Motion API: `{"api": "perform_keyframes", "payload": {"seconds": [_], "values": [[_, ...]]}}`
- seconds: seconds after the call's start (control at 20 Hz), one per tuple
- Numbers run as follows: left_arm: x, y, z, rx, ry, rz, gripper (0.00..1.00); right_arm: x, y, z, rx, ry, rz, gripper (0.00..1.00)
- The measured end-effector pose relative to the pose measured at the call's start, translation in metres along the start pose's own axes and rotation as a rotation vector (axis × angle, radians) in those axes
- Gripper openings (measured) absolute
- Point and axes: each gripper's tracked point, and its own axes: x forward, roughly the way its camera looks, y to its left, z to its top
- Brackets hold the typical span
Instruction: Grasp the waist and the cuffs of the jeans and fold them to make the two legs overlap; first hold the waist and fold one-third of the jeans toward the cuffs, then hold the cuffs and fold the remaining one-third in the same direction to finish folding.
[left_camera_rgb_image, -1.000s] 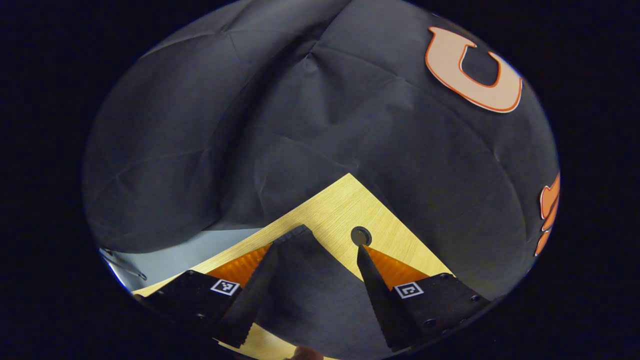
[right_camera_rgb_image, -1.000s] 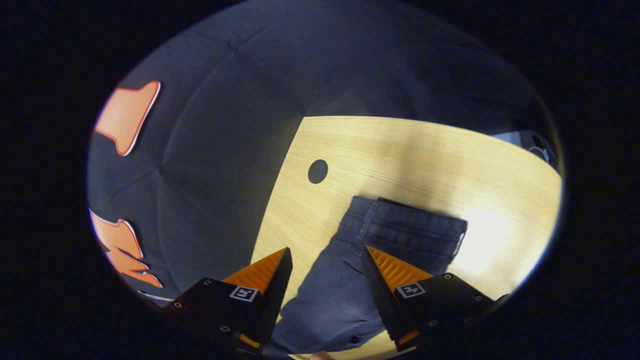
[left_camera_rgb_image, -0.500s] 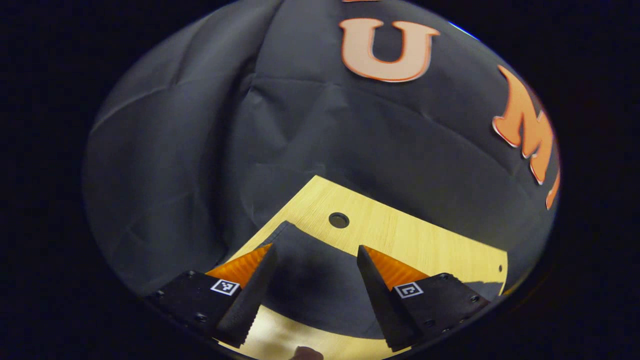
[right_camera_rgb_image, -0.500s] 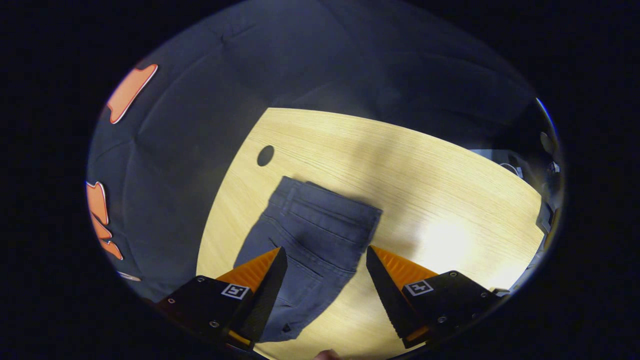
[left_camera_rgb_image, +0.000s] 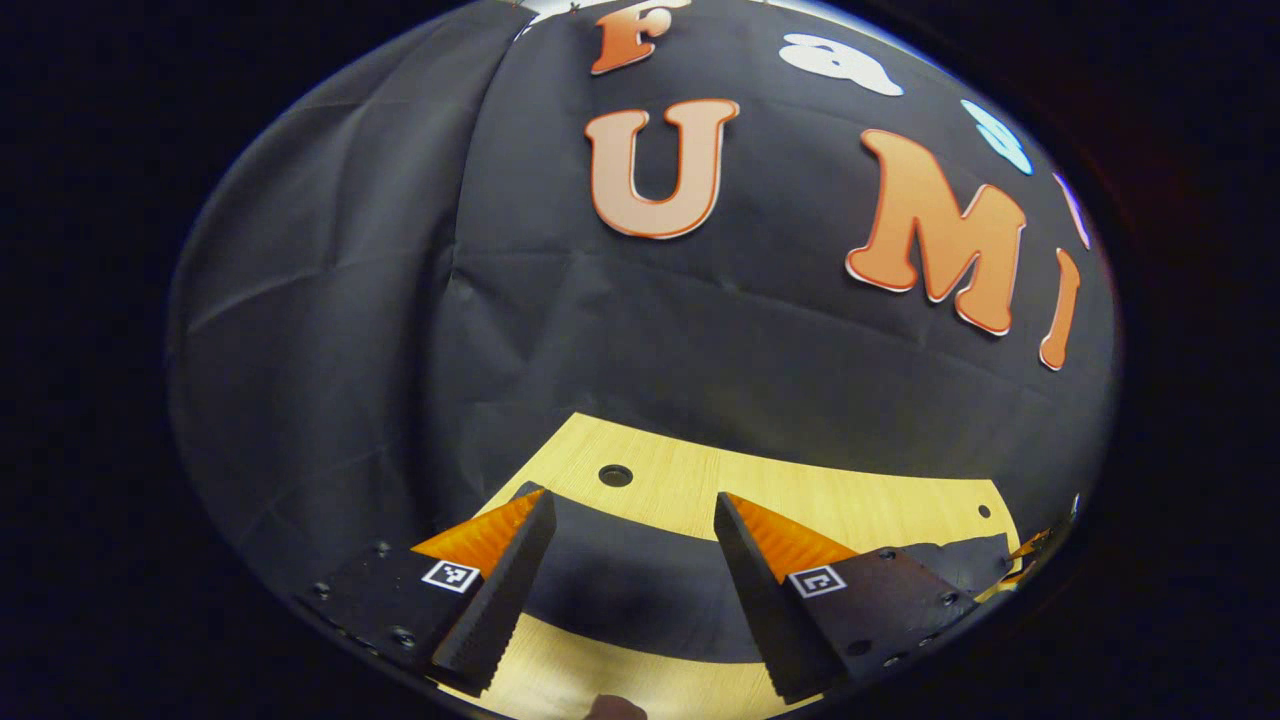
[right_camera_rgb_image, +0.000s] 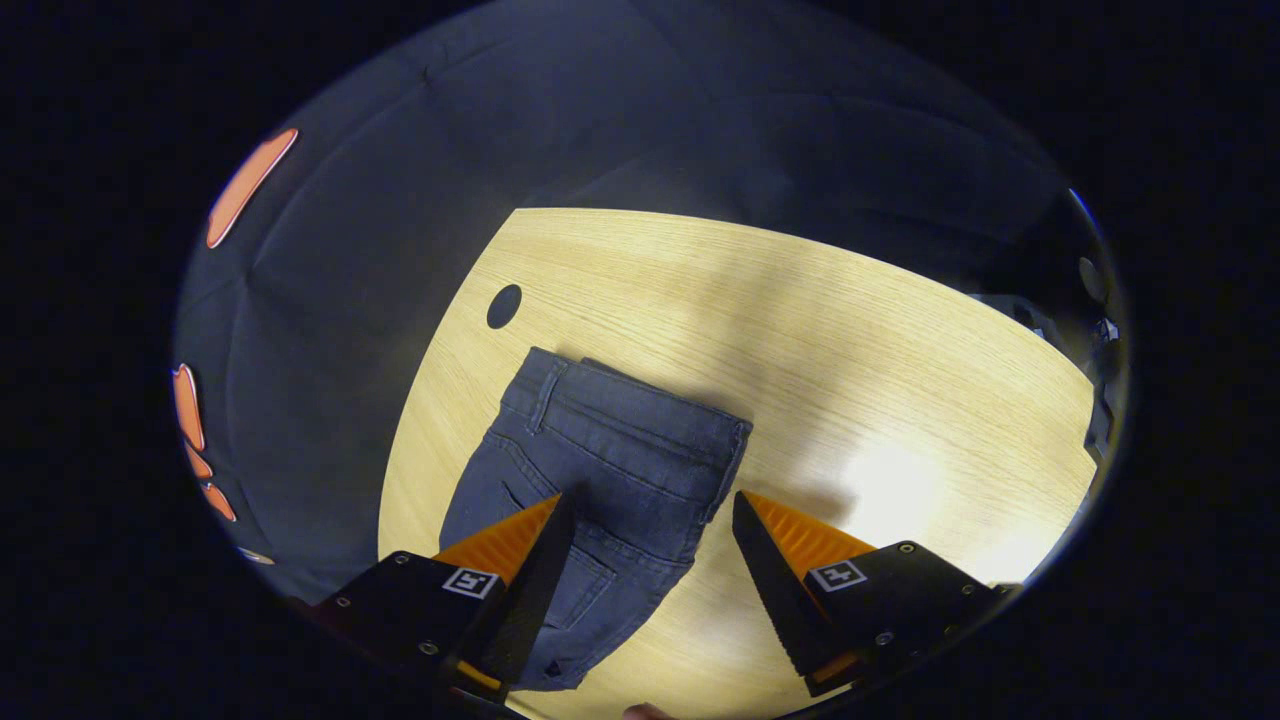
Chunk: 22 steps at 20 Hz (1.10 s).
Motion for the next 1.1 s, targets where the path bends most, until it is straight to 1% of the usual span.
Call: {"api": "perform_keyframes", "payload": {"seconds": [0.15, 0.25, 0.3, 0.4, 0.45, 0.5, 0.55, 0.6, 0.65, 0.7, 0.75, 0.8, 0.85, 0.9, 0.95, 1.0, 1.1], "values": [[-0.003, -0.004, 0.011, 0.068, -0.073, -0.015, 0.95, 0.013, 0.0, -0.007, -0.036, 0.006, -0.015, 0.97], [-0.008, -0.006, 0.014, 0.101, -0.101, -0.004, 0.95, 0.016, 0.001, -0.003, -0.055, -0.014, -0.009, 0.96], [-0.01, -0.007, 0.02, 0.103, -0.137, 0.0, 0.92, 0.015, 0.0, -0.004, -0.076, -0.027, -0.007, 0.94], [-0.013, -0.009, 0.024, 0.104, -0.178, -0.006, 0.92, 0.017, 0.001, -0.004, -0.129, -0.054, 0.005, 0.89], [-0.013, -0.008, 0.025, 0.11, -0.191, -0.002, 0.95, 0.019, 0.004, -0.004, -0.14, -0.061, 0.027, 0.83], [-0.014, -0.01, 0.025, 0.118, -0.195, -0.004, 0.96, 0.018, 0.009, -0.006, -0.133, -0.06, 0.057, 0.73], [-0.014, -0.011, 0.026, 0.131, -0.201, -0.004, 0.92, 0.02, 0.014, -0.003, -0.116, -0.077, 0.08, 0.57], [-0.016, -0.013, 0.027, 0.139, -0.202, -0.008, 0.92, 0.02, 0.019, -0.002, -0.103, -0.094, 0.084, 0.47], [-0.016, -0.018, 0.025, 0.146, -0.199, -0.019, 0.92, 0.019, 0.022, -0.002, -0.131, -0.116, 0.09, 0.28], [-0.016, -0.023, 0.024, 0.144, -0.196, -0.035, 0.92, 0.014, 0.024, -0.003, -0.173, -0.138, 0.099, 0.27], [-0.016, -0.03, 0.021, 0.145, -0.187, -0.06, 0.92, 0.009, 0.025, -0.001, -0.179, -0.145, 0.109, 0.27], [-0.016, -0.033, 0.02, 0.149, -0.183, -0.071, 0.95, 0.002, 0.031, 0.002, -0.166, -0.158, 0.125, 0.27], [-0.016, -0.036, 0.017, 0.155, -0.172, -0.087, 0.95, -0.006, 0.036, 0.005, -0.157, -0.19, 0.123, 0.13], [-0.016, -0.038, 0.016, 0.159, -0.168, -0.102, 0.92, -0.016, 0.043, 0.003, -0.175, -0.189, 0.149, 0.13], [-0.015, -0.041, 0.014, 0.164, -0.163, -0.116, 0.95, -0.022, 0.043, 0.005, -0.187, -0.226, 0.141, 0.13], [-0.015, -0.042, 0.014, 0.166, -0.164, -0.127, 0.96, -0.028, 0.046, 0.001, -0.214, -0.229, 0.147, 0.12], [-0.013, -0.047, 0.016, 0.17, -0.174, -0.156, 0.96, -0.048, 0.054, 0.0, -0.245, -0.29, 0.142, 0.12]]}}
